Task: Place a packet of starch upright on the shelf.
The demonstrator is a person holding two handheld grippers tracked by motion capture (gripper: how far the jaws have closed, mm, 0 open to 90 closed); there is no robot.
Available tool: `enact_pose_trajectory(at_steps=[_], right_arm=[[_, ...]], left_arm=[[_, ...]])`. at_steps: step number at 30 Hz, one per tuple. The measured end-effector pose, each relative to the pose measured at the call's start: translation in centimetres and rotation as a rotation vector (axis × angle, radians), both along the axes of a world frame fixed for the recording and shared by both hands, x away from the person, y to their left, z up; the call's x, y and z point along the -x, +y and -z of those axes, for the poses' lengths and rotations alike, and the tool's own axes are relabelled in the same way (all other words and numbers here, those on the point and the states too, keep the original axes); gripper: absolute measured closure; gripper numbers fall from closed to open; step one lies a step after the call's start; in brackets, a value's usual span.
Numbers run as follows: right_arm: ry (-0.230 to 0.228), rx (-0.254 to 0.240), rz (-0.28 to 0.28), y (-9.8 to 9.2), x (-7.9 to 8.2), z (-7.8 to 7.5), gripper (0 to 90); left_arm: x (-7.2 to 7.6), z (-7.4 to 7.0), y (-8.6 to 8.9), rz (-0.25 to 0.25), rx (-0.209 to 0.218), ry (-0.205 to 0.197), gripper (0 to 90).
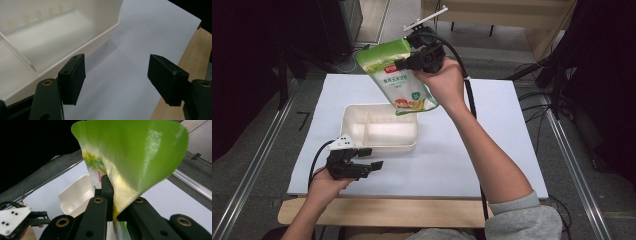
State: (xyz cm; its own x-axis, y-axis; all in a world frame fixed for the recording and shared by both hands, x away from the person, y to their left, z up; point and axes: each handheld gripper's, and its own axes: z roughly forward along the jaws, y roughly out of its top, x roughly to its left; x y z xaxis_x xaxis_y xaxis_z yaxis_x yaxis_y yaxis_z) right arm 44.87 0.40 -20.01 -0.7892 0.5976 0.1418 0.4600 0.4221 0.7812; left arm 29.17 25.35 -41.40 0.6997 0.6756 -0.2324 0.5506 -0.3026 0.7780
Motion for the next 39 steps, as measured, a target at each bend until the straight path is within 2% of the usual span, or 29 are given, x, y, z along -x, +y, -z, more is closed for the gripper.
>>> enact_pose_trajectory(at_steps=[7,13,14,16,18,20,24,29,30,31,32,34,35,36,39], right_arm=[[0.011,-0.020,-0.015,2.0,-0.4,1.0,89.4],[0.046,-0.020,-0.023,4.0,-1.2,2.6,89.4],[0.060,-0.024,-0.025,4.7,-1.5,3.4,89.4],[0.065,-0.025,-0.025,5.0,-1.5,3.7,89.4],[0.082,-0.018,-0.020,5.8,-1.8,5.0,89.4],[0.082,-0.019,-0.018,6.0,-1.9,5.4,89.4],[0.100,-0.029,0.003,6.8,-2.1,8.3,89.4],[0.127,-0.015,0.011,6.9,-2.5,12.1,89.2],[0.146,-0.034,0.007,6.4,-2.8,12.9,88.8],[0.146,-0.034,0.007,6.4,-2.8,12.9,88.8],[0.151,-0.064,0.009,5.8,-3.0,13.3,88.5],[0.154,-0.065,0.010,5.7,-3.0,13.3,88.2],[0.153,-0.054,0.005,5.5,-3.0,13.3,87.5],[0.132,-0.013,0.002,5.5,-3.0,13.4,84.9],[0.113,0.010,0.000,5.3,-2.9,13.6,83.8]], left_arm=[[0.0,0.0,0.0,0.001,-0.004,0.001,31.2],[0.0,0.0,0.0,0.000,-0.002,-0.001,31.3],[0.0,-0.1,0.0,0.002,-0.002,-0.001,31.3],[0.0,0.0,0.0,0.005,0.003,-0.003,31.3],[0.0,0.0,0.0,0.003,0.006,-0.002,31.3],[0.0,0.0,0.0,0.002,0.007,-0.002,31.3],[0.0,0.0,0.0,0.003,-0.008,0.000,31.3],[0.0,0.0,0.0,0.005,0.000,0.006,31.3],[0.0,0.0,-0.1,0.006,-0.009,0.007,31.3],[0.0,0.0,-0.1,0.006,-0.009,0.007,31.3],[0.0,0.0,-0.1,0.008,-0.014,0.009,31.3],[0.0,0.0,-0.2,0.010,-0.014,0.008,31.3],[0.0,0.0,-0.2,0.010,-0.015,0.008,31.3],[0.1,0.0,-0.2,0.008,-0.015,0.006,31.3],[0.0,0.0,-0.2,0.008,-0.016,0.008,31.3]])
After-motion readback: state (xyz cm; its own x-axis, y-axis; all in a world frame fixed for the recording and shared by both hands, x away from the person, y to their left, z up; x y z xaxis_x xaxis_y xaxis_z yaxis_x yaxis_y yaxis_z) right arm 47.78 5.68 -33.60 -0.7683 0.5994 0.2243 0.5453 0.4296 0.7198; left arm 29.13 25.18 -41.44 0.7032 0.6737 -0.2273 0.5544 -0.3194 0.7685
